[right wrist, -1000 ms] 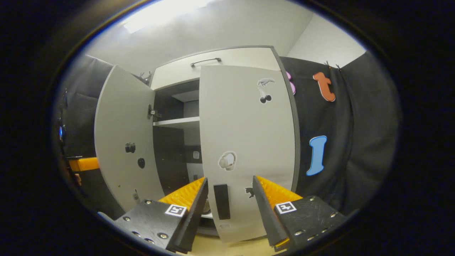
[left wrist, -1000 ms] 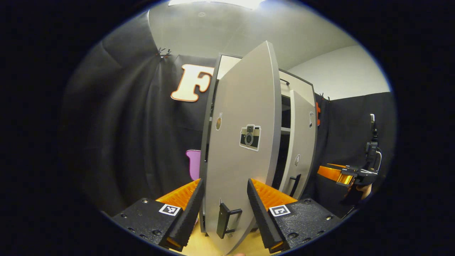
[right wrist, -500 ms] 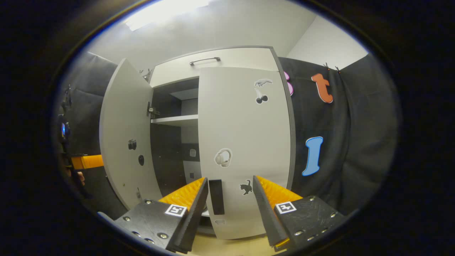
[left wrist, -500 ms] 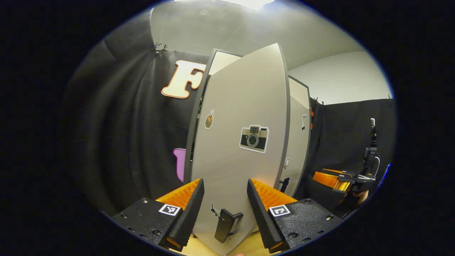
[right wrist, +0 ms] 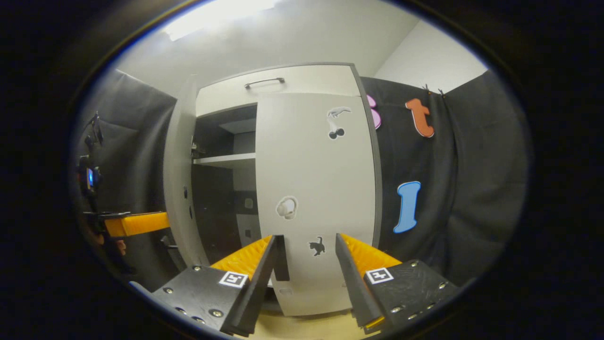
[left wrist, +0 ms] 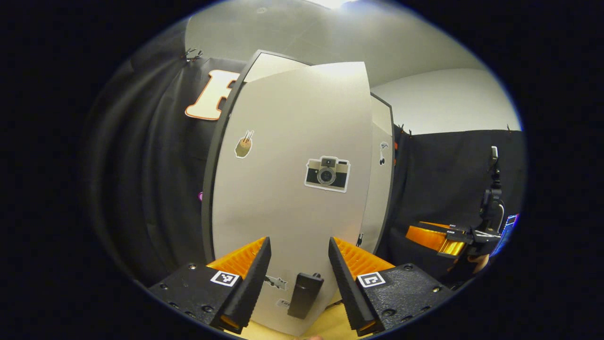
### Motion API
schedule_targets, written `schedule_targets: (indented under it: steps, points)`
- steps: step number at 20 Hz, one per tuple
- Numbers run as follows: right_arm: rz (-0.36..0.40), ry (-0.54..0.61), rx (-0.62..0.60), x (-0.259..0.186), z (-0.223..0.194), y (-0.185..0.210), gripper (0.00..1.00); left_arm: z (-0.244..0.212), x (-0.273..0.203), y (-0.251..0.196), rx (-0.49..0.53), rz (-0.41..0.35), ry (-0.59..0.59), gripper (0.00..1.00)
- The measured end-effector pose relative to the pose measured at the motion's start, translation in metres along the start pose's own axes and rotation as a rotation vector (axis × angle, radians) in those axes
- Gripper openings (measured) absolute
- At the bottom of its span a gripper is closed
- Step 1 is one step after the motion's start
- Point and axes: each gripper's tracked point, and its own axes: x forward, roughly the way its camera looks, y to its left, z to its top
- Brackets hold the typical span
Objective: Grab one shoe with the right hand and put it into the shoe cabinet, grab the other shoe with the left hand and put it into the shoe cabinet; then close the right door with the right hand and the left door with the left hand.
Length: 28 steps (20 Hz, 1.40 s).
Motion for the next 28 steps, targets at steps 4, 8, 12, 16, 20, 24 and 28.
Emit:
schedule_targets:
  steps: [4,8,12,16,20,24,28]
  points:
    - [-0.019,0.000,-0.005,-0.002,-0.002,-0.004,0.76,-0.003,0.008,-0.007,-0.007,-0.009,0.004,0.76]
    - [-0.024,-0.006,-0.009,-0.001,-0.001,-0.002,0.76,-0.003,0.010,-0.002,-0.004,0.023,0.010,0.76]
    - [-0.030,-0.021,-0.010,-0.001,0.000,0.002,0.70,-0.007,0.009,0.001,0.018,0.056,0.016,0.76]
    - [-0.029,-0.019,-0.018,0.000,-0.001,0.006,0.70,-0.008,0.007,0.001,0.050,0.074,0.019,0.78]
    - [-0.033,-0.024,-0.023,0.000,-0.002,0.006,0.76,-0.006,0.006,0.002,0.065,0.097,0.006,0.81]
    - [-0.036,-0.039,-0.032,-0.004,0.000,0.009,0.80,-0.003,0.002,0.005,0.062,0.133,-0.010,0.88]
    - [-0.050,-0.079,-0.037,-0.003,0.010,0.010,1.00,0.004,0.006,0.007,0.063,0.176,-0.038,0.94]
